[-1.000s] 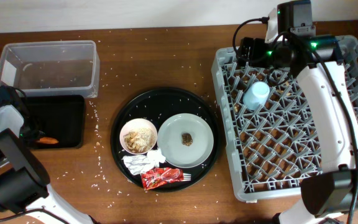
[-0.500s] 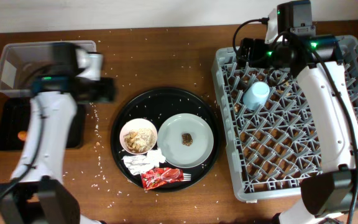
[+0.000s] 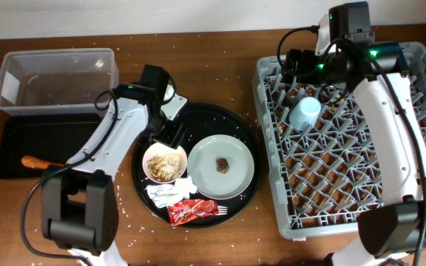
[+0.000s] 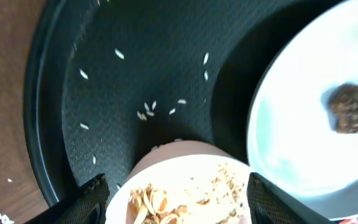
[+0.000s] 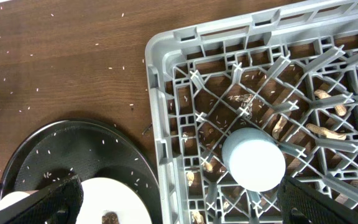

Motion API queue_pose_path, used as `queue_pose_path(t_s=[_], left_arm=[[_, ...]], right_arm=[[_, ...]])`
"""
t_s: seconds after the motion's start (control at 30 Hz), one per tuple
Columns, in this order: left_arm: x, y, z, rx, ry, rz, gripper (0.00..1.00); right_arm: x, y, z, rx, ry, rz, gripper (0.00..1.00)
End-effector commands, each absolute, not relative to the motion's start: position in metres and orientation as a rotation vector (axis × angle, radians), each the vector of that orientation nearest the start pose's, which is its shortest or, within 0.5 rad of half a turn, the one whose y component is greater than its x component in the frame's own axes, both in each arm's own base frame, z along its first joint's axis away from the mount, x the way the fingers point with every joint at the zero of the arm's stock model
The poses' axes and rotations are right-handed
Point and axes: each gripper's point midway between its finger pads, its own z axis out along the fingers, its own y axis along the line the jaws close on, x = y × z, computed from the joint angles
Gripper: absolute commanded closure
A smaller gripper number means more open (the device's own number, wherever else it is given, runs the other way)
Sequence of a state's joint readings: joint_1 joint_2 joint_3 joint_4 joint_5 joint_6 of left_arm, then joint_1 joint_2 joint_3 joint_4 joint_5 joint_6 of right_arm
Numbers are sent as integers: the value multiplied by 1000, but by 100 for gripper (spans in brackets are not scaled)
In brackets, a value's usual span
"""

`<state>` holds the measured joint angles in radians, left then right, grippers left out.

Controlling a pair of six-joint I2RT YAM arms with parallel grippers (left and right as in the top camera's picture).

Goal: Sort waste into correct bins and load items into the dishwasher rack
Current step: 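Grasp the rim of the white bowl with the left gripper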

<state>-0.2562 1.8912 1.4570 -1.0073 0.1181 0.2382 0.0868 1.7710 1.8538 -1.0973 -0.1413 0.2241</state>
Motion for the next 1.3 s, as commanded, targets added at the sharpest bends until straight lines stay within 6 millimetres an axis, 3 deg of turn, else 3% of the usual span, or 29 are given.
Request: queue_pose_path(t_s=[0.0,0.1,0.2,0.37,0.43,0.57,0.63,0.8,0.87,0.97,1.17,1.27], left_arm=[[360,-102,67,681,2978,-72,34],[357,-90,65,594,3024,-60,35],[354,-87,56,569,3038,-58,44],[351,-82,26,539,3089,-19,52],[358,-80,14,528,3086,6,66],[386,-86,17,506,2975,-4,93],[397,-88,19,491,2933,-7,99],[409,-90,21,466,2887,-7,96],[408,-90,21,460,2889,-8,64],[407,-90,25,462,2899,-7,55],[417,-92,71,463,2910,-6,57],[416,-94,83,412,2927,-25,64]], right_arm=[[436,66,242,105,2607,306,1],[435,66,242,105,2608,306,1],[435,66,241,105,2612,305,1],[434,66,241,106,2615,305,1],[434,66,241,106,2615,305,1],[434,66,241,106,2614,305,1],[431,66,239,108,2629,304,1],[430,66,239,108,2632,303,1],[432,66,240,107,2625,305,1],[435,75,242,77,2607,314,1],[442,84,248,49,2564,320,1],[446,84,250,46,2547,322,1]])
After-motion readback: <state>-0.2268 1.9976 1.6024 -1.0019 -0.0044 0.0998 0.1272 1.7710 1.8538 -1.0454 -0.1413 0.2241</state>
